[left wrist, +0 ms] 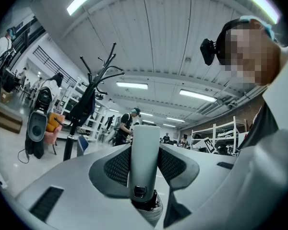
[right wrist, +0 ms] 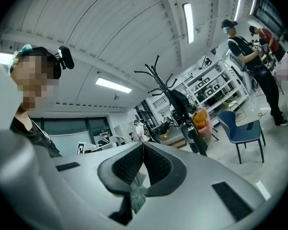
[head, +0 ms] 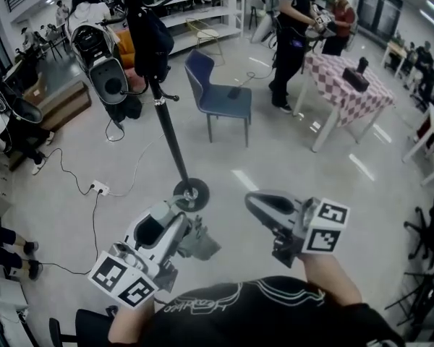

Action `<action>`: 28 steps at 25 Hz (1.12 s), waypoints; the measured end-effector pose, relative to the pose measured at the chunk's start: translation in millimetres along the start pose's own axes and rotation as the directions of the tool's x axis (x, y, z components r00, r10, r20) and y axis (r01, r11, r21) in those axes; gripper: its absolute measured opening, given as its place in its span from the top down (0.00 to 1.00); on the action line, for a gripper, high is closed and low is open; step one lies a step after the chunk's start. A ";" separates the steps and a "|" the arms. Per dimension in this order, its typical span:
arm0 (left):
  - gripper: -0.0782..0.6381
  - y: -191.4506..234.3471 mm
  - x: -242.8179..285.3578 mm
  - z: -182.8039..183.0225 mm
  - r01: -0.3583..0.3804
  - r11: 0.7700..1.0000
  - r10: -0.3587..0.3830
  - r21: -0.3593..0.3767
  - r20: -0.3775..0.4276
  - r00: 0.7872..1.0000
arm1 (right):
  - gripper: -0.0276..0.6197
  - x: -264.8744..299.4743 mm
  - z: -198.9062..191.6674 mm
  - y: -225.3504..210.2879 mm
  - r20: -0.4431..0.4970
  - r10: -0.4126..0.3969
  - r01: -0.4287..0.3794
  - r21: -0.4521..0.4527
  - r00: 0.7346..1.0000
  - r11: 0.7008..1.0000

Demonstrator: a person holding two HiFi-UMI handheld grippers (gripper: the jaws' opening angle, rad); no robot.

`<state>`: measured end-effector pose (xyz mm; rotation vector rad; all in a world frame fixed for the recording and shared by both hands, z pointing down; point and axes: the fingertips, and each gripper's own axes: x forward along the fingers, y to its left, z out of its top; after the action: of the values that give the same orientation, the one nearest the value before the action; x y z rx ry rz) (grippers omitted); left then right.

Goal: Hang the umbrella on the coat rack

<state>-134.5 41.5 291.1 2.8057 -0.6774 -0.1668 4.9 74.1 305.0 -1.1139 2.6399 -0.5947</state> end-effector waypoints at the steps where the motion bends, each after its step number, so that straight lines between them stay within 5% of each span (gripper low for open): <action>1: 0.67 8.3 5.2 1.0 -0.003 1.000 0.003 0.002 -0.001 1.000 | 0.94 6.1 1.9 -8.0 0.000 -0.002 0.002 0.004 1.000 1.000; 12: 0.67 64.0 41.7 -3.3 -0.022 1.000 0.022 -0.017 -0.009 1.000 | 0.94 36.1 6.6 -62.5 0.006 -0.006 0.006 0.039 1.000 0.999; 28: 0.67 117.2 129.1 -8.6 -0.166 0.986 0.164 -0.033 -0.040 0.986 | 0.94 98.0 47.5 -174.3 -0.092 0.218 -0.206 0.132 0.971 0.970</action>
<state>-69.5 -117.2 323.9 2.6959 -0.8844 -0.0943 64.3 -120.2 335.9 -0.7726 2.7222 -0.7764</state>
